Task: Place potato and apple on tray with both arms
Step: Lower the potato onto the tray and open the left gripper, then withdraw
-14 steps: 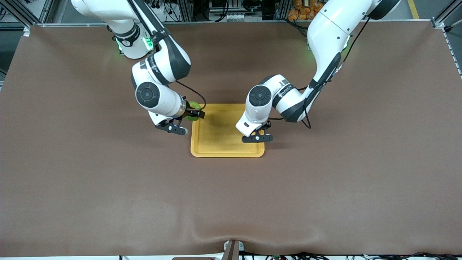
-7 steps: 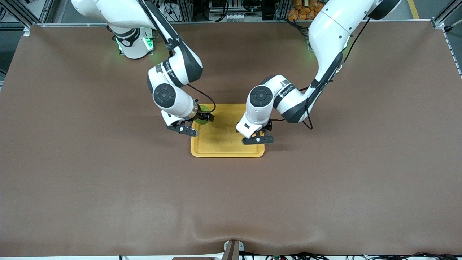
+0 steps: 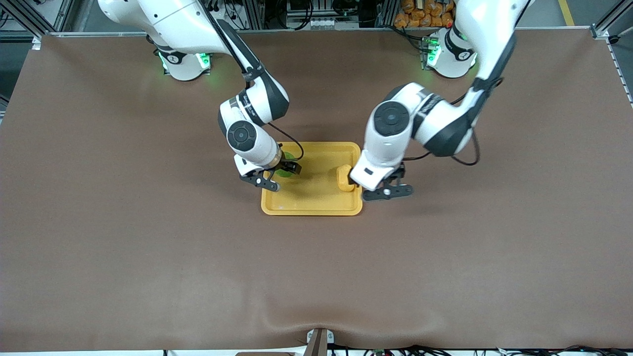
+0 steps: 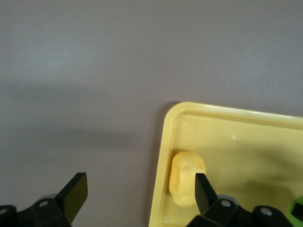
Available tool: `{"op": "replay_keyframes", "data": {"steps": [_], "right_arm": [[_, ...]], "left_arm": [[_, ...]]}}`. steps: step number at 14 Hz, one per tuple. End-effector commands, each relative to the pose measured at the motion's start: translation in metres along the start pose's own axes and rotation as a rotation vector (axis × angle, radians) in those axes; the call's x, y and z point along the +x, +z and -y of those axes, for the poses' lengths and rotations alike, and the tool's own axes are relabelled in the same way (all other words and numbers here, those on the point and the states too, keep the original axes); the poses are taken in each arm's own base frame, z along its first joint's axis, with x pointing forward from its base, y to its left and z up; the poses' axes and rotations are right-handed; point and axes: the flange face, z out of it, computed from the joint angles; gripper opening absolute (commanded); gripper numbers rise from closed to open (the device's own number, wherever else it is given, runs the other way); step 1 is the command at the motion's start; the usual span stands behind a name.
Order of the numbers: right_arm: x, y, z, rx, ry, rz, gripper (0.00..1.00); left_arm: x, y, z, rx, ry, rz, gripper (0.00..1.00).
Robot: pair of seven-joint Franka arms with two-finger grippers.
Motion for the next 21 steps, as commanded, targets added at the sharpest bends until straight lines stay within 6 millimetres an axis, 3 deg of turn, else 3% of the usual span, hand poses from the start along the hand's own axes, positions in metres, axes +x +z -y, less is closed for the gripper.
{"op": "replay_keyframes", "data": {"steps": [1,7,9,10,12,17,21], "right_arm": [[0.009,0.001,0.005,0.023,0.033,-0.007,0.00],[0.016,0.018,0.009,0.013,0.040,-0.005,0.00],[0.018,0.022,0.011,0.011,0.051,-0.005,0.17],[0.017,0.023,0.012,0.010,0.055,-0.005,0.28],[0.019,0.020,0.012,0.010,0.058,-0.004,1.00],[0.022,-0.001,0.016,-0.002,0.047,0.017,1.00],[0.027,-0.043,0.020,-0.058,0.040,0.084,1.00]], "left_arm": [[0.011,-0.043,0.037,-0.023,-0.004,0.022,1.00],[0.044,-0.129,0.116,-0.004,-0.024,-0.017,1.00],[0.048,-0.151,0.137,0.008,-0.010,-0.015,1.00],[0.051,-0.164,0.147,0.004,-0.029,-0.010,1.00],[0.060,-0.189,0.170,-0.014,-0.040,0.009,1.00],[0.064,-0.224,0.237,0.011,0.003,0.003,1.00],[0.052,-0.247,0.267,0.043,-0.032,0.021,1.00]]}}
